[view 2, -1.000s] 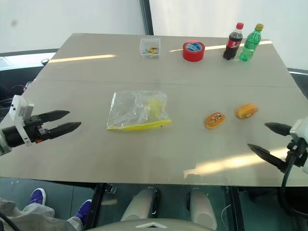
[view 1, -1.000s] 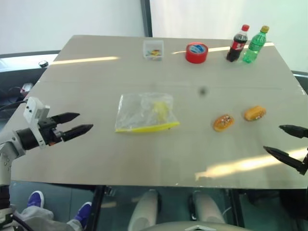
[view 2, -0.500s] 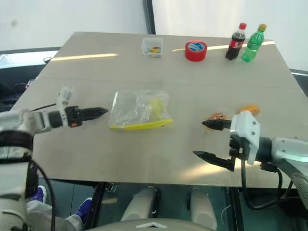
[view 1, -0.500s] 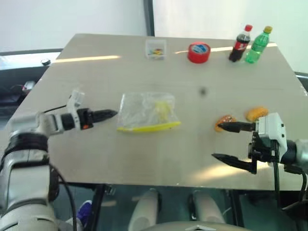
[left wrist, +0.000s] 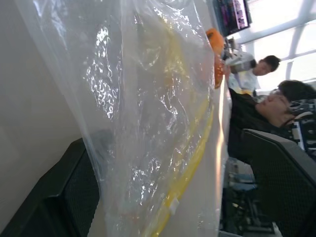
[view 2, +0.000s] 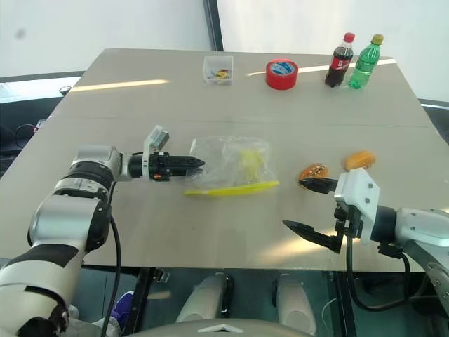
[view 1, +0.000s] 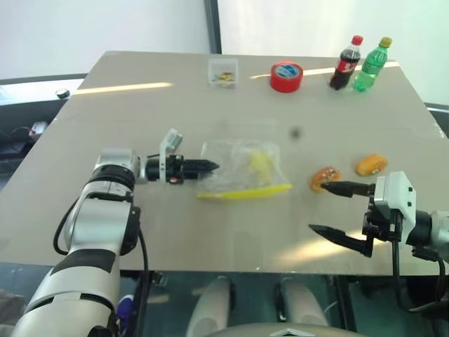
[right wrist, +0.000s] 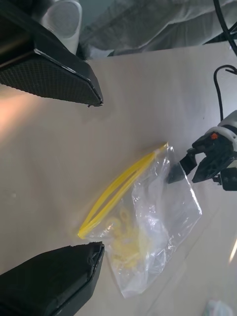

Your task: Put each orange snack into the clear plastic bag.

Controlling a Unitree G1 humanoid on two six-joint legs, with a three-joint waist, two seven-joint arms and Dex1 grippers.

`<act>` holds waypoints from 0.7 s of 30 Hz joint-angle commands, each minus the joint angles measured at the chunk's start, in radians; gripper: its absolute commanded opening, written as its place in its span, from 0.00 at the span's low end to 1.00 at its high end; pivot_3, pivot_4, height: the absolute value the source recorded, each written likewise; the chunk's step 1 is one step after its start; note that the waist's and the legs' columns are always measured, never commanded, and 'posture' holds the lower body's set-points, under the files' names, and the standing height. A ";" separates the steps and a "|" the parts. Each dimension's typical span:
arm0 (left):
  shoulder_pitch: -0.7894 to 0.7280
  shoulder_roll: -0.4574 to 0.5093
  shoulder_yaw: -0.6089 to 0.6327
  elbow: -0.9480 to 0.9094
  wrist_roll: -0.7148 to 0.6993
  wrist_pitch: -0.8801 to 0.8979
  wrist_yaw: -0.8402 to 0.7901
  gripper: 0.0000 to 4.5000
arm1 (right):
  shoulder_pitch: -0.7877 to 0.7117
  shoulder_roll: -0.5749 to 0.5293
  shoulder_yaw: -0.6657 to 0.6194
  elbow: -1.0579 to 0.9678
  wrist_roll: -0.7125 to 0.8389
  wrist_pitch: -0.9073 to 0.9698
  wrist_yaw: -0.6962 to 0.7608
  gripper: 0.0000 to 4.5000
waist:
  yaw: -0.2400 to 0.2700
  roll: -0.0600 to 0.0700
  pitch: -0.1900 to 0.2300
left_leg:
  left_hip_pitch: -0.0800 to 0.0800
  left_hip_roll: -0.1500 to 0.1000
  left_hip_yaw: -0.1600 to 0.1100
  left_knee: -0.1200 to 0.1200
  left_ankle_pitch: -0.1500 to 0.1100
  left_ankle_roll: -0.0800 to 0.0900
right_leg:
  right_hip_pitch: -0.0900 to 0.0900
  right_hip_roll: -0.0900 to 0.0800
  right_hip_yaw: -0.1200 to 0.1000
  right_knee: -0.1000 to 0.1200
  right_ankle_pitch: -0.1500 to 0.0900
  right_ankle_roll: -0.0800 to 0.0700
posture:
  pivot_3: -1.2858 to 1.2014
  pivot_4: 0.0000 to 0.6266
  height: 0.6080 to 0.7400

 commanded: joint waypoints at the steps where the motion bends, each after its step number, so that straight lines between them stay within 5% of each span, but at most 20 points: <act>1: 0.037 -0.034 -0.016 0.043 0.045 0.015 -0.016 0.99 | 0.023 0.001 -0.055 -0.053 0.009 -0.015 -0.017 1.00 | 0.001 0.000 0.000 | 0.000 0.000 0.000 0.000 0.000 0.000 | 0.000 0.000 0.000 0.000 0.000 0.000 | 0.52 0.24 1.00; 3: 0.039 -0.046 -0.013 0.044 0.052 0.022 -0.018 0.99 | 0.041 0.004 -0.068 -0.064 0.003 -0.018 -0.025 1.00 | 0.004 0.000 -0.001 | 0.000 0.000 0.000 0.000 0.000 0.000 | 0.000 0.000 0.000 0.001 0.000 0.000 | 0.52 0.24 1.00; 10: 0.033 -0.055 0.006 0.018 0.042 0.106 -0.039 0.34 | 0.059 0.015 -0.055 -0.081 -0.038 -0.047 -0.045 1.00 | 0.001 0.000 -0.001 | -0.001 0.000 -0.001 0.000 0.000 0.000 | 0.000 0.000 0.000 0.000 0.000 0.000 | 0.52 0.24 1.00; 14: 0.037 -0.027 0.012 -0.080 -0.051 0.263 -0.043 0.05 | 0.043 0.026 0.012 -0.062 -0.145 -0.110 -0.064 1.00 | -0.001 0.000 -0.001 | 0.001 0.000 -0.001 0.000 0.000 0.000 | 0.000 0.001 0.000 0.001 0.000 0.000 | 0.52 0.24 1.00; 21: 0.033 0.085 0.180 -0.402 -0.352 0.700 0.086 0.01 | -0.102 0.076 0.267 0.047 -0.470 -0.264 -0.148 1.00 | -0.022 -0.003 0.001 | -0.001 0.001 -0.003 0.000 0.000 0.000 | -0.001 0.001 -0.001 0.001 0.000 0.000 | 0.52 0.24 1.00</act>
